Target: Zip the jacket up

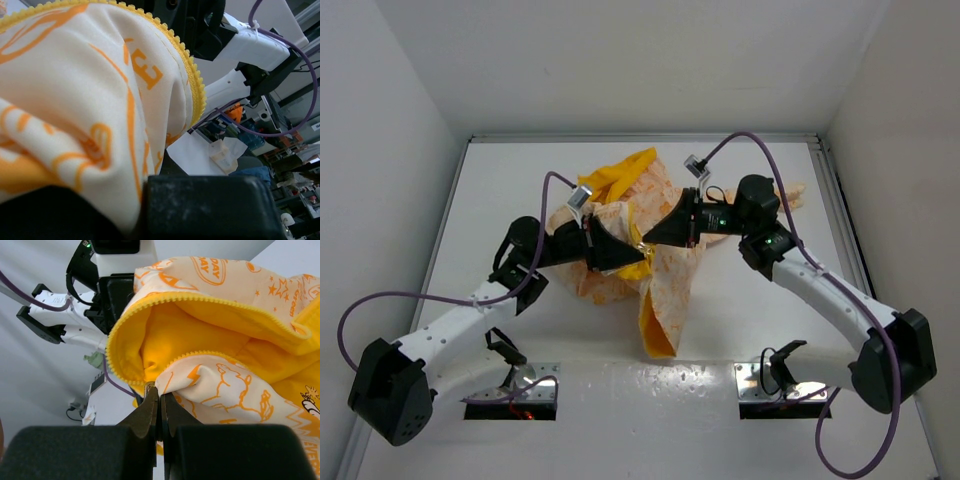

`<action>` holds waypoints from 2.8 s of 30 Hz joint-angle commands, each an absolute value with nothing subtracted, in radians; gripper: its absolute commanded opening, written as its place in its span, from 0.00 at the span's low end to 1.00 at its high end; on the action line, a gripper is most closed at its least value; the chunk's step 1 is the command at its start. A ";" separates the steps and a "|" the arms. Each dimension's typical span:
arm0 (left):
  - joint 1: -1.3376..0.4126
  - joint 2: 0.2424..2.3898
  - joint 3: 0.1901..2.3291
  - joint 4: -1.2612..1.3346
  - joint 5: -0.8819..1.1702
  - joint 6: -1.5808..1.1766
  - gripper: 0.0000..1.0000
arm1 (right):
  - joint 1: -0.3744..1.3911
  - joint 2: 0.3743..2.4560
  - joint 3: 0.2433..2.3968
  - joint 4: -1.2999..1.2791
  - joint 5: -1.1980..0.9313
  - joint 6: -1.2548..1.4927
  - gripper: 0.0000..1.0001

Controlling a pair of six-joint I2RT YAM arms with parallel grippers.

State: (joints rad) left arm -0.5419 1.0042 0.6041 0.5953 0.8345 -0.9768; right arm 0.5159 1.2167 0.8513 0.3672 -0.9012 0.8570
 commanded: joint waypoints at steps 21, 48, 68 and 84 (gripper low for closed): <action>-0.592 0.965 0.568 0.678 0.833 -0.974 0.00 | 0.253 0.936 0.899 -0.023 -0.917 0.698 0.37; -0.606 1.005 0.722 0.241 0.756 -0.752 0.00 | 0.591 1.045 1.117 -0.580 -0.660 0.239 0.15; -0.644 1.043 0.782 0.169 0.698 -0.701 0.00 | 0.700 1.173 1.221 -0.589 -0.422 0.308 0.24; -0.653 1.043 0.782 0.187 0.698 -0.701 0.00 | 0.722 1.215 1.219 -0.557 -0.410 0.299 0.29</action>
State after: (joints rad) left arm -0.6365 1.0477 0.7376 0.1429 0.6991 -0.7147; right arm 0.7158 1.2095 1.1843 -0.6010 -0.4244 0.3092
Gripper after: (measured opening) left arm 0.044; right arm 0.287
